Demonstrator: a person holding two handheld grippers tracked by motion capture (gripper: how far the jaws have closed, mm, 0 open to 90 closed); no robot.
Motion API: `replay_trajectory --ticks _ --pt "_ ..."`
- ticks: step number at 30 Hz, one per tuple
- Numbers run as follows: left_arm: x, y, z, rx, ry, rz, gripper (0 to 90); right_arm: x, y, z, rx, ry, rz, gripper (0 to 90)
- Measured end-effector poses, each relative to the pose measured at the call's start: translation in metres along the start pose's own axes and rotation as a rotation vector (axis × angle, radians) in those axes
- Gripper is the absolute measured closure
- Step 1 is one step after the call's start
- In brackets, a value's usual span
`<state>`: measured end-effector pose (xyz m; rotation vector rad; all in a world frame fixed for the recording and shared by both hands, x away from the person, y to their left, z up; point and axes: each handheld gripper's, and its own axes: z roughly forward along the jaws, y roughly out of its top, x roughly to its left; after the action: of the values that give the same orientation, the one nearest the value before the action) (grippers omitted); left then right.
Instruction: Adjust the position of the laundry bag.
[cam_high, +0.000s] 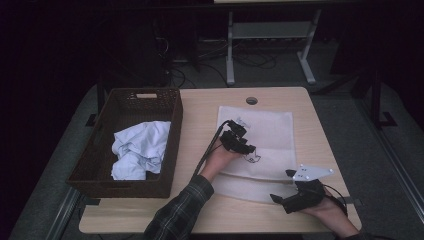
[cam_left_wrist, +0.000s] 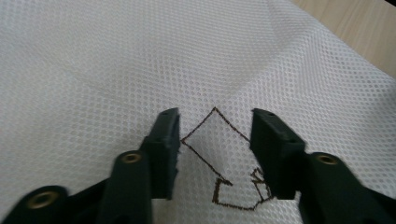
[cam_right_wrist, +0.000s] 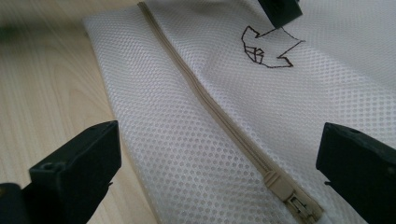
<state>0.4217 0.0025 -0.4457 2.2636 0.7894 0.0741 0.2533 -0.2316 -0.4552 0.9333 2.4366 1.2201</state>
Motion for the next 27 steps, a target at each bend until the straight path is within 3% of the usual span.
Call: replay_trajectory --ticks 11,16,19,27 --pt "-0.003 -0.011 -0.022 0.008 0.000 0.024 27.2 -0.002 -0.002 -0.001 -0.002 -0.010 0.019 0.0" --pt "-0.008 -0.020 -0.030 -0.021 0.061 0.029 23.2 -0.005 -0.001 -0.001 -0.008 -0.011 0.022 0.0" --pt "-0.008 -0.026 -0.037 -0.035 0.028 0.019 17.5 -0.004 0.000 0.000 -0.009 -0.009 0.016 0.0" --pt "-0.009 -0.037 -0.059 -0.040 0.061 0.026 17.5 -0.004 0.002 0.002 -0.012 0.014 0.020 0.0"
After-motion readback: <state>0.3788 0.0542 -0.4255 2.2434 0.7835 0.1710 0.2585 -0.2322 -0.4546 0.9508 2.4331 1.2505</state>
